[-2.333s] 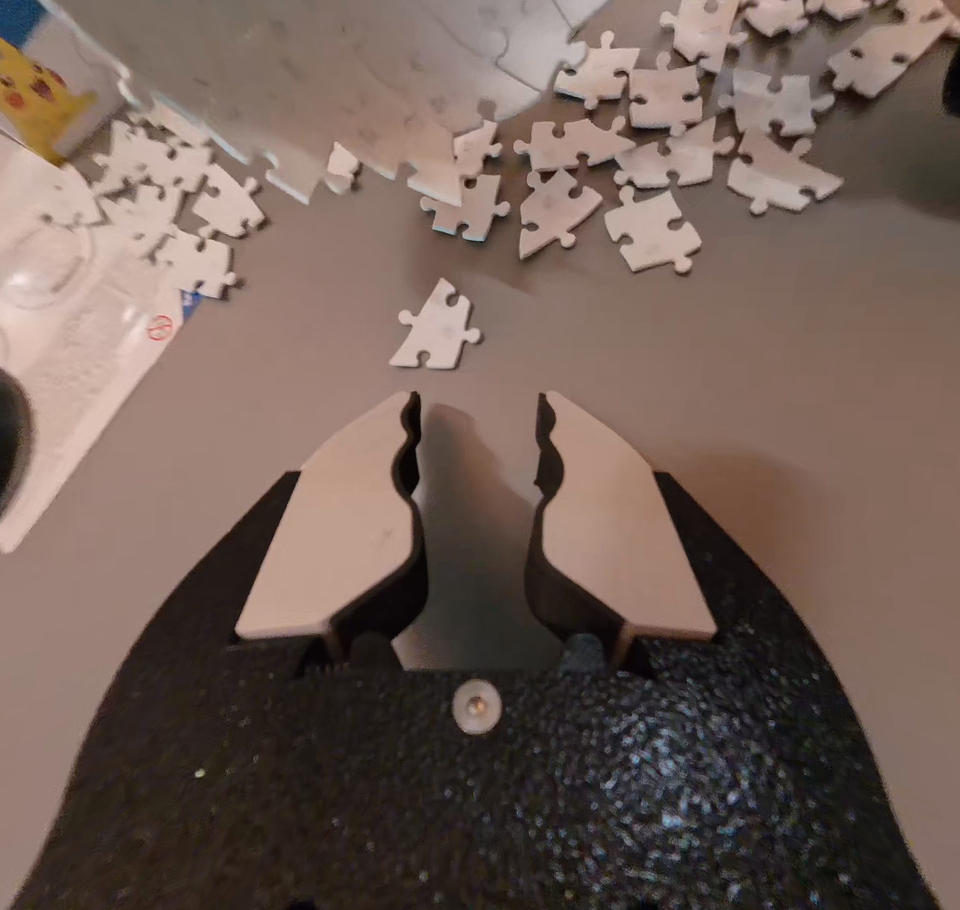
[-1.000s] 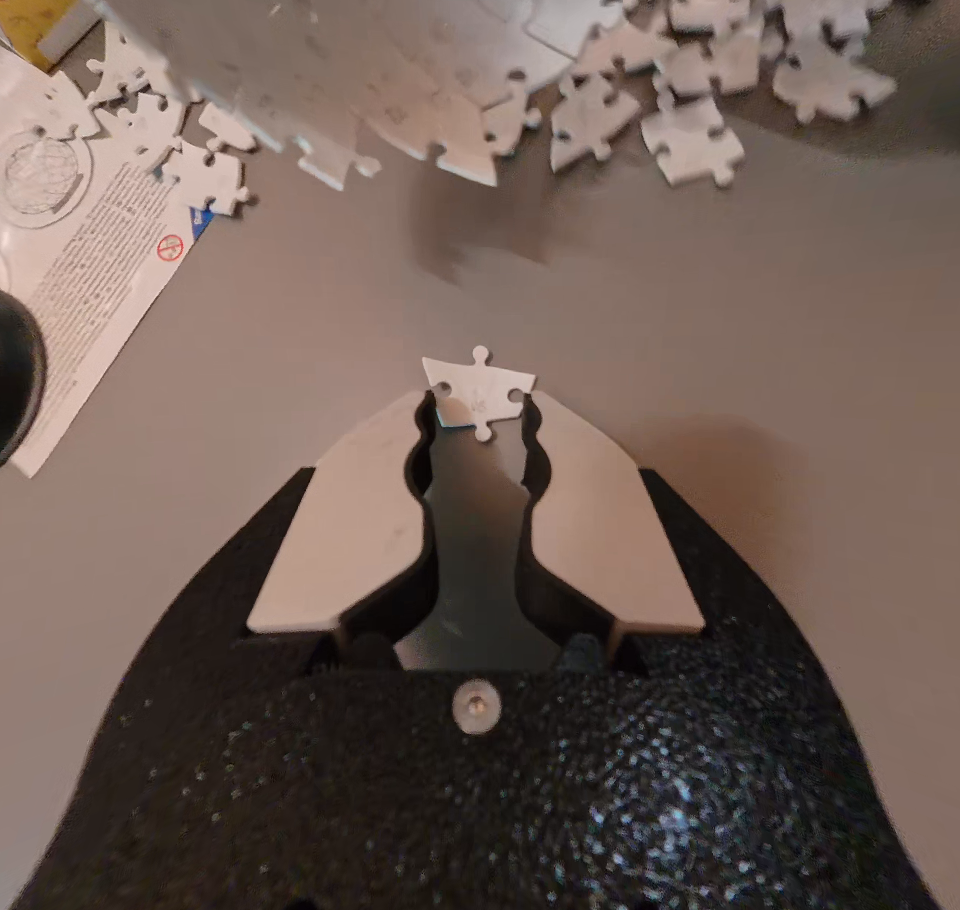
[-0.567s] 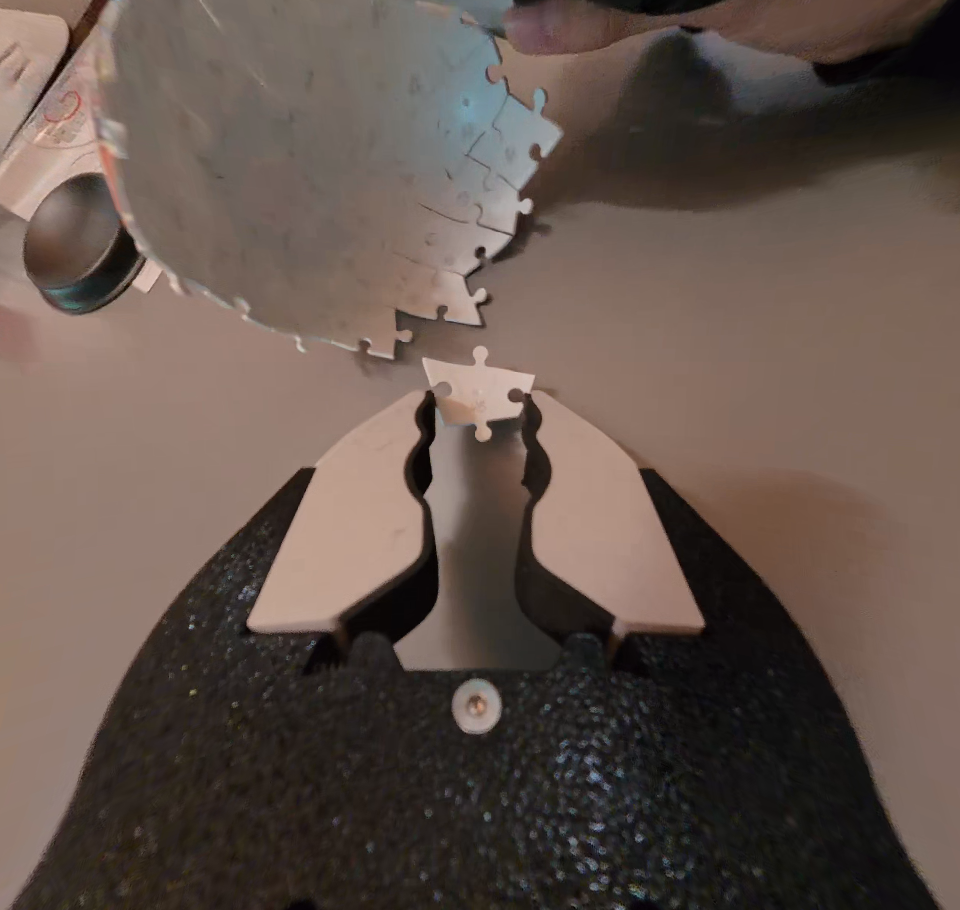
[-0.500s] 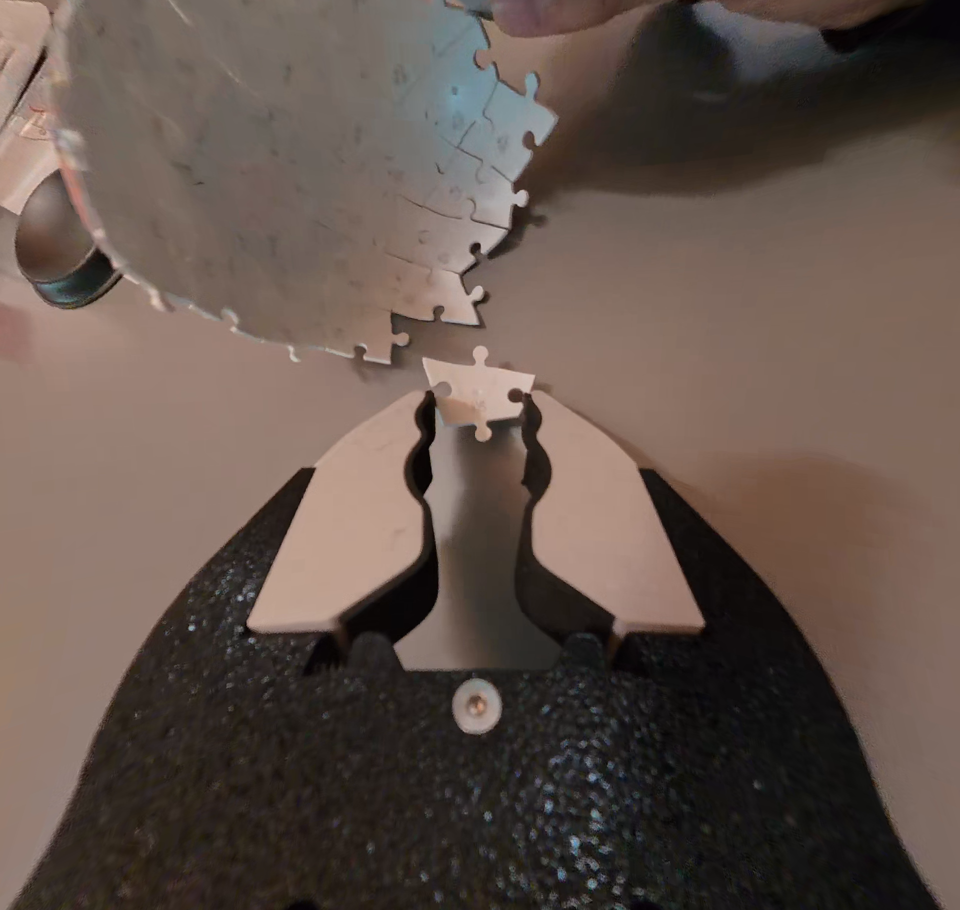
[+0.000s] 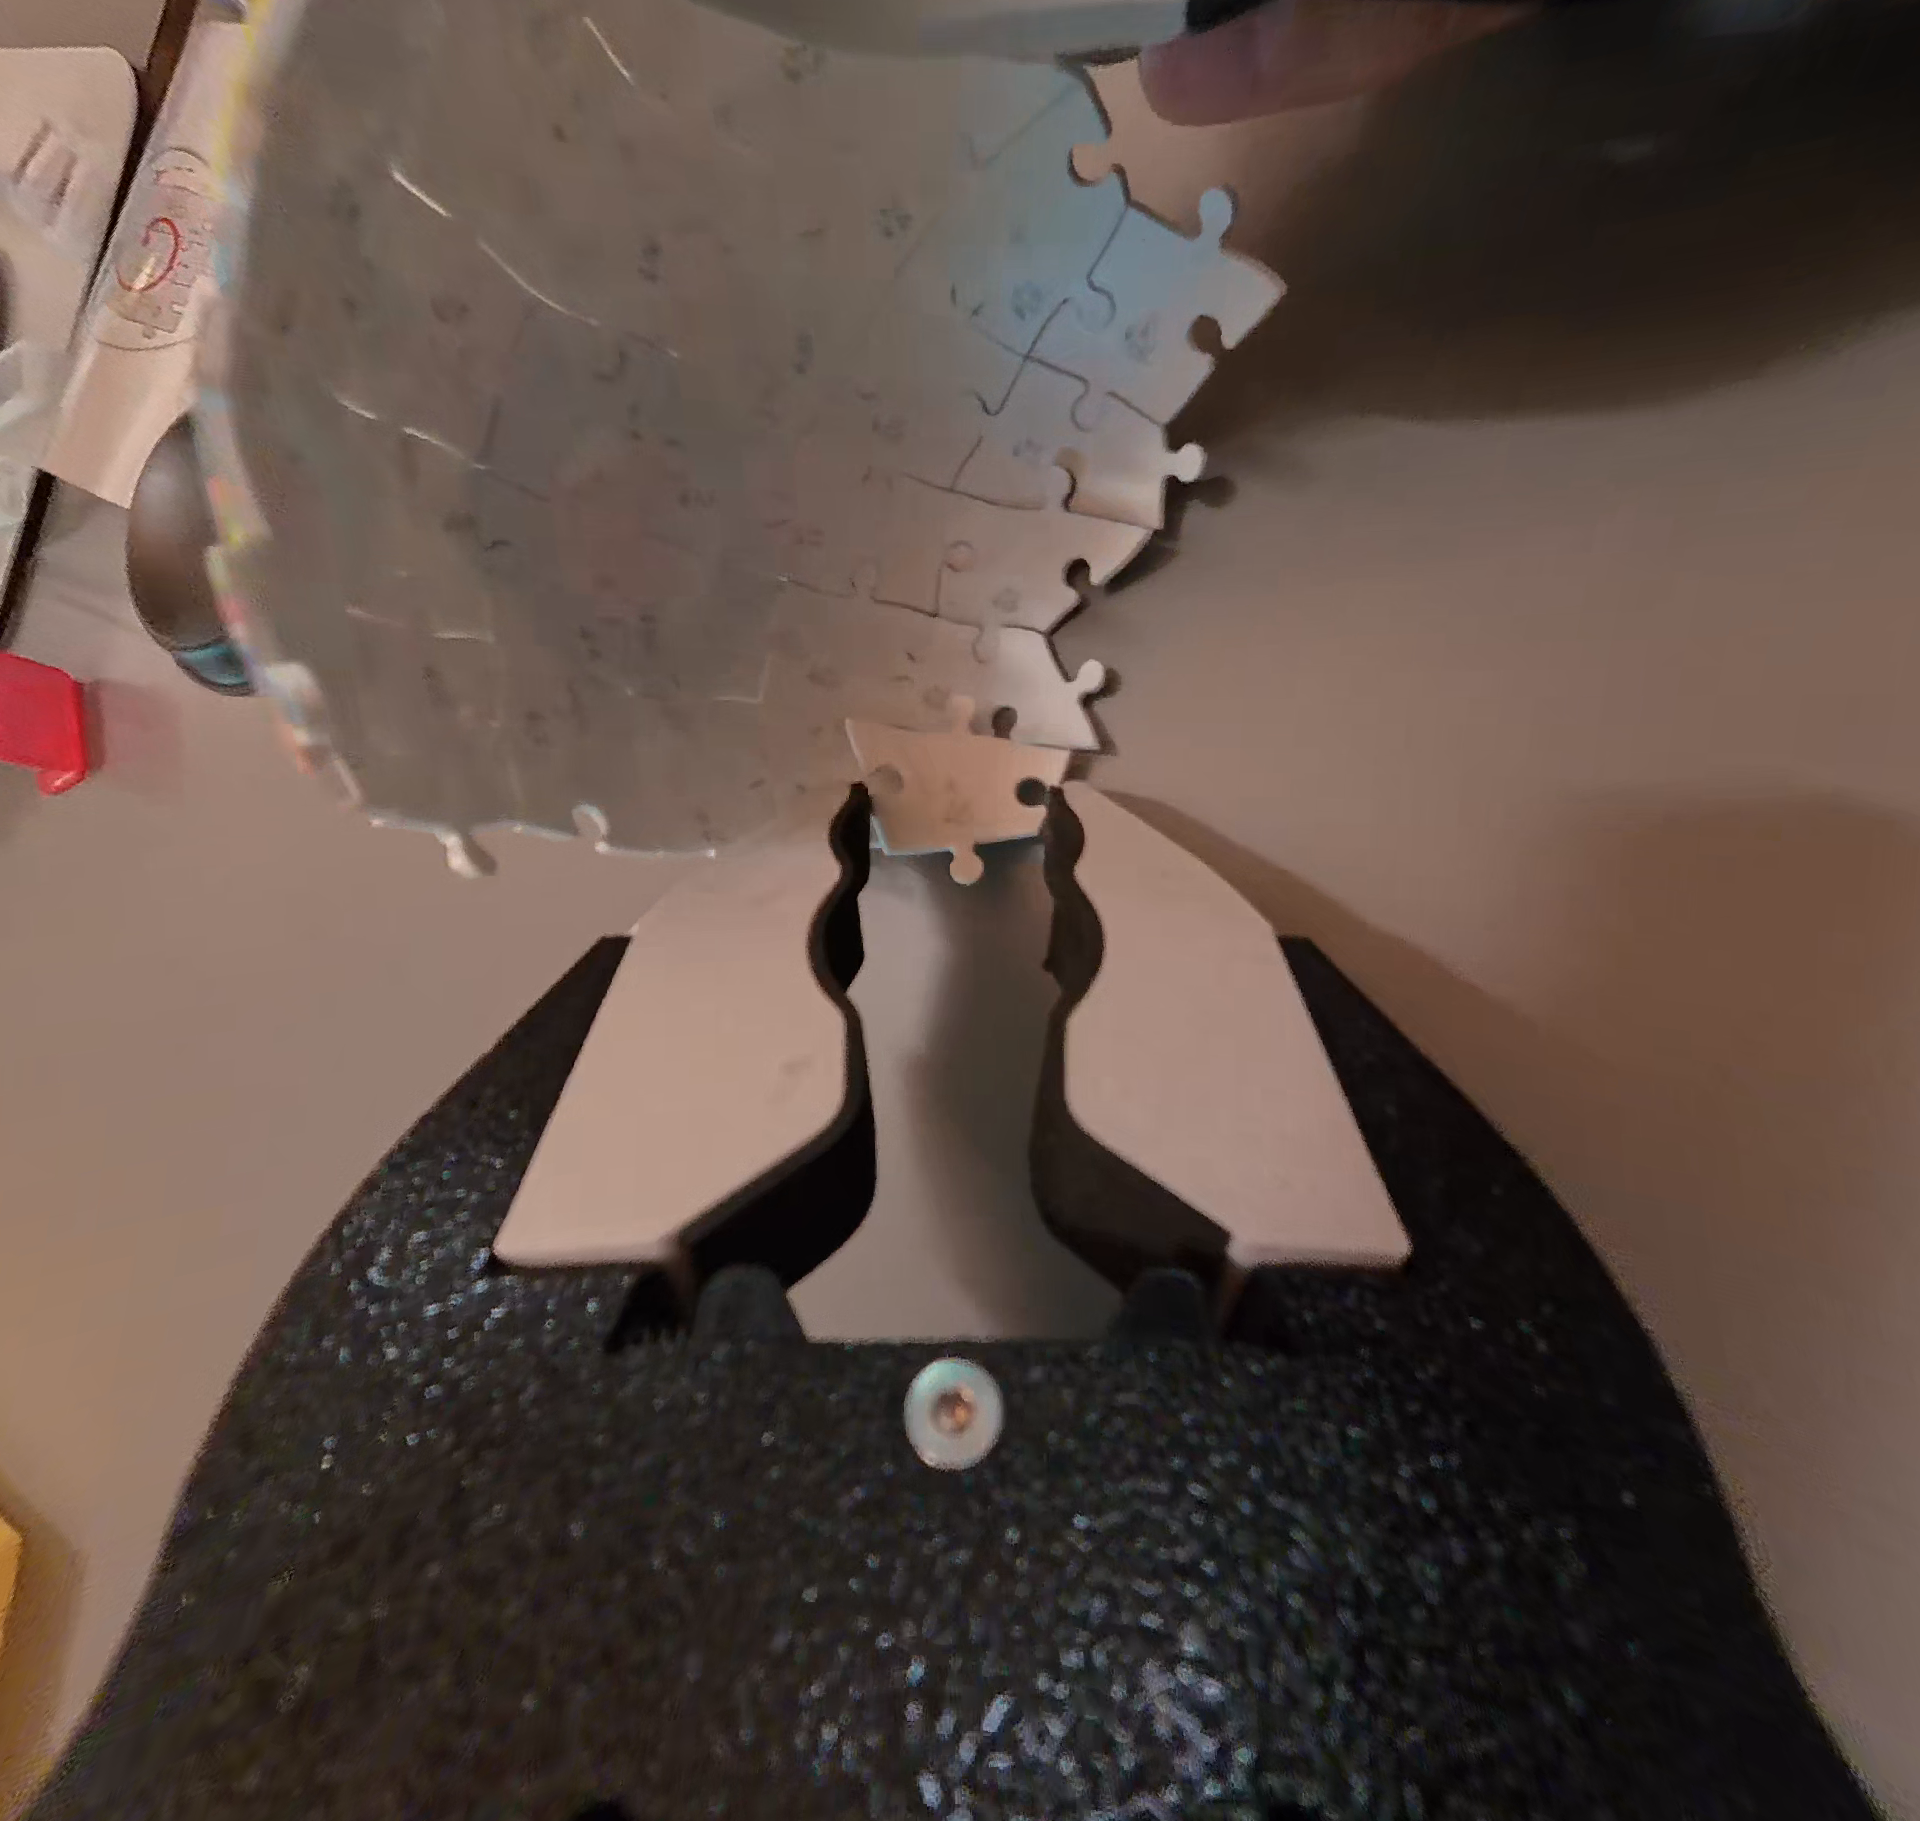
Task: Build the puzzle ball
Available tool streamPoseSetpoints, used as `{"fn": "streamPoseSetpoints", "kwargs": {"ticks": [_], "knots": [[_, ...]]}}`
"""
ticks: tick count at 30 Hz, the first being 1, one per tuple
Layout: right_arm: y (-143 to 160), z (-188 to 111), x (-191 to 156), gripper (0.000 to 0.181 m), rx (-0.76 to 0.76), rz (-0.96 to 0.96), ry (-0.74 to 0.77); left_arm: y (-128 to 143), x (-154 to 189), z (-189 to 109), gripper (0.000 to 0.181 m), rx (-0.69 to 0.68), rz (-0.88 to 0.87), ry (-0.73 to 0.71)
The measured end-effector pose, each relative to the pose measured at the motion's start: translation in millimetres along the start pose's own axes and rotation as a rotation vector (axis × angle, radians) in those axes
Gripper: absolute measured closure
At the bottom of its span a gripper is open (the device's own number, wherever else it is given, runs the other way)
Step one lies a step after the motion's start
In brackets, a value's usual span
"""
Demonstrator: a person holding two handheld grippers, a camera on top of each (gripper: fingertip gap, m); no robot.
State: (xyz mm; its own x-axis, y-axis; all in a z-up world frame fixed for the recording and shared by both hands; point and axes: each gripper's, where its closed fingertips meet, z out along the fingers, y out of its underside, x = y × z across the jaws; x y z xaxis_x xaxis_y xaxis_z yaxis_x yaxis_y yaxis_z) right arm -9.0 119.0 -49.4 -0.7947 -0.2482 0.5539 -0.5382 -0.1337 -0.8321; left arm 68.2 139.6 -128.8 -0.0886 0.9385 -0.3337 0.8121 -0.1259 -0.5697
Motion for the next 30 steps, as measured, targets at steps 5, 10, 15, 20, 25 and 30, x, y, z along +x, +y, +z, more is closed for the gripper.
{"fn": "streamPoseSetpoints", "kwargs": {"ticks": [5,10,15,20,25,30], "knots": [[0.7,-0.6,0.9,0.179,0.002,0.004,-0.003,1.8,1.8,4.7,0.148,0.005,0.024,-0.011],[0.9,-0.8,1.0,0.179,0.002,0.005,-0.003,2.2,-0.9,4.0,0.142,0.029,0.027,-0.039],[1.8,-0.9,1.2,0.179,-0.001,0.003,0.0,2.4,1.1,-1.1,0.151,0.043,-0.014,-0.031],[2.5,-0.8,1.3,0.179,-0.009,-0.009,0.009,6.0,4.3,-0.3,0.154,0.021,-0.037,-0.019],[2.3,-1.0,1.2,0.179,-0.01,-0.013,0.012,5.0,2.7,2.5,0.165,0.003,-0.017,-0.015],[0.9,-1.3,0.1,0.179,-0.003,-0.017,0.009,2.8,-1.5,6.3,0.17,-0.013,0.023,-0.035]]}}
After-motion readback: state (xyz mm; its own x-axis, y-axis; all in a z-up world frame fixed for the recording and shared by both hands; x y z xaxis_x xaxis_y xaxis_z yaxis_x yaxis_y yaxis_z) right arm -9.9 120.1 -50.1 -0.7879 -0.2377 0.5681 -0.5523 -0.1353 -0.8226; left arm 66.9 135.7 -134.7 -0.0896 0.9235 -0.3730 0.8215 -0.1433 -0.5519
